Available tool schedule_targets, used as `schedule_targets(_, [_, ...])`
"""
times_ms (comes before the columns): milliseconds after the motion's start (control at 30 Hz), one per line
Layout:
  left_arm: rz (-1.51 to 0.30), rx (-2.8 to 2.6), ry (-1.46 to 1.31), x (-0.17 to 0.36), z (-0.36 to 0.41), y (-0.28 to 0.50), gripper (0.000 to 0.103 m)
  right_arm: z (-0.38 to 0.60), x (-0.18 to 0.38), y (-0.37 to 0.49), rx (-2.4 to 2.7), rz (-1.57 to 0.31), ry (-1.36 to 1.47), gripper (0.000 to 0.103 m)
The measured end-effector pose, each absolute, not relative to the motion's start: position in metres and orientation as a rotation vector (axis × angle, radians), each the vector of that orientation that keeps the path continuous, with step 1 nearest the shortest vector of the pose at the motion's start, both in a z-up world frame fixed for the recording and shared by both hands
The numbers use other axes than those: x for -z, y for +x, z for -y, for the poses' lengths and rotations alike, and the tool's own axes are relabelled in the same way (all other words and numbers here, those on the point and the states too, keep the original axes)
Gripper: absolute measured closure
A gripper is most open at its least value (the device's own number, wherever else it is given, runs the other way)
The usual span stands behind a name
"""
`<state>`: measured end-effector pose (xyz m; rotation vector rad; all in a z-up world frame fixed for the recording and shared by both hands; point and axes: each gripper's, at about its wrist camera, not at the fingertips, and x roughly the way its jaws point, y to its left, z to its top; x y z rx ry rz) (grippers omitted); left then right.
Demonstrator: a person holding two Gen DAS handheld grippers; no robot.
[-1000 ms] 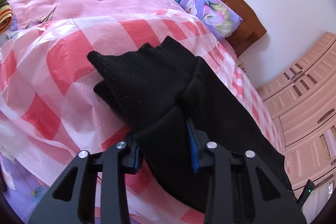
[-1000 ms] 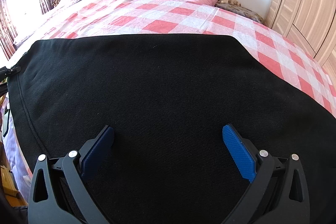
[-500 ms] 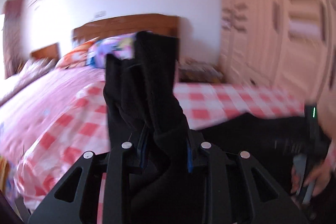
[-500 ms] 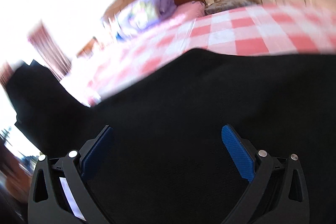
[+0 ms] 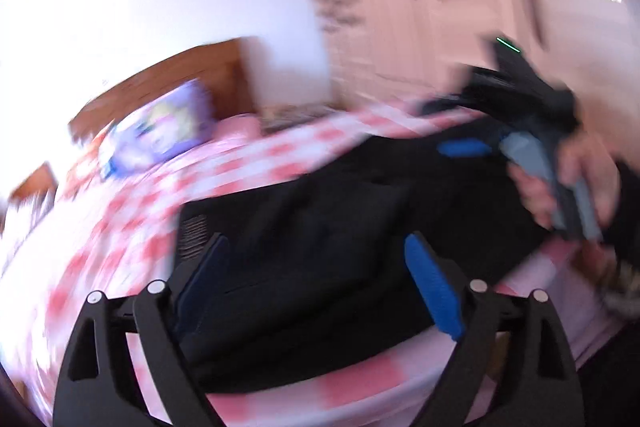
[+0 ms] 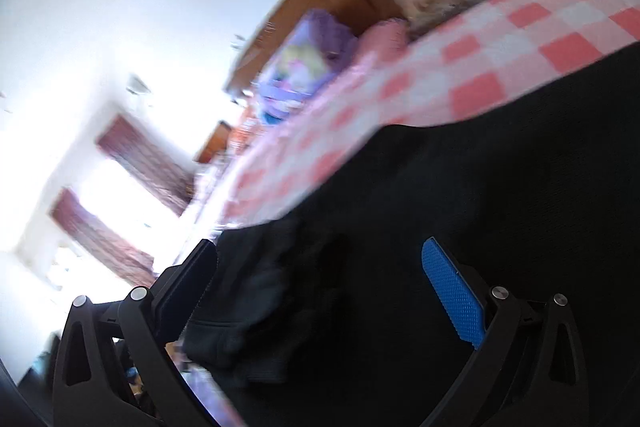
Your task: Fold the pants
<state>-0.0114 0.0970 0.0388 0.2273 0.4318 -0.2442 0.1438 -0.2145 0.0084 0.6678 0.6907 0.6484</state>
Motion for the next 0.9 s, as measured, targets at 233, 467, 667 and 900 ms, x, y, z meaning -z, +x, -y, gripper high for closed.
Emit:
schedule_targets(233, [-0.503,-0.004,0.033,-0.03,-0.198,0.001,0.014,0.142,-0.005,0.111,-0.798,-0.881,0.507,0.027])
schedule_targets(467, [-0.49,0.034,0.119,-0.01,-0.176,0.003,0.013,0.137,0.013,0.106,-0.746,-0.908,0.498,0.035])
schedule_targets(667, [-0.536,0.024,0.12,0.006,-0.168,0.015,0.013,0.124,0.001,0.125,-0.762,-0.89,0.524,0.044])
schedule_targets(900, [-0.515,0.023,0.127,0.007,-0.171,0.008,0.01,0.128,0.018,0.143,-0.674,-0.954,0.62,0.082])
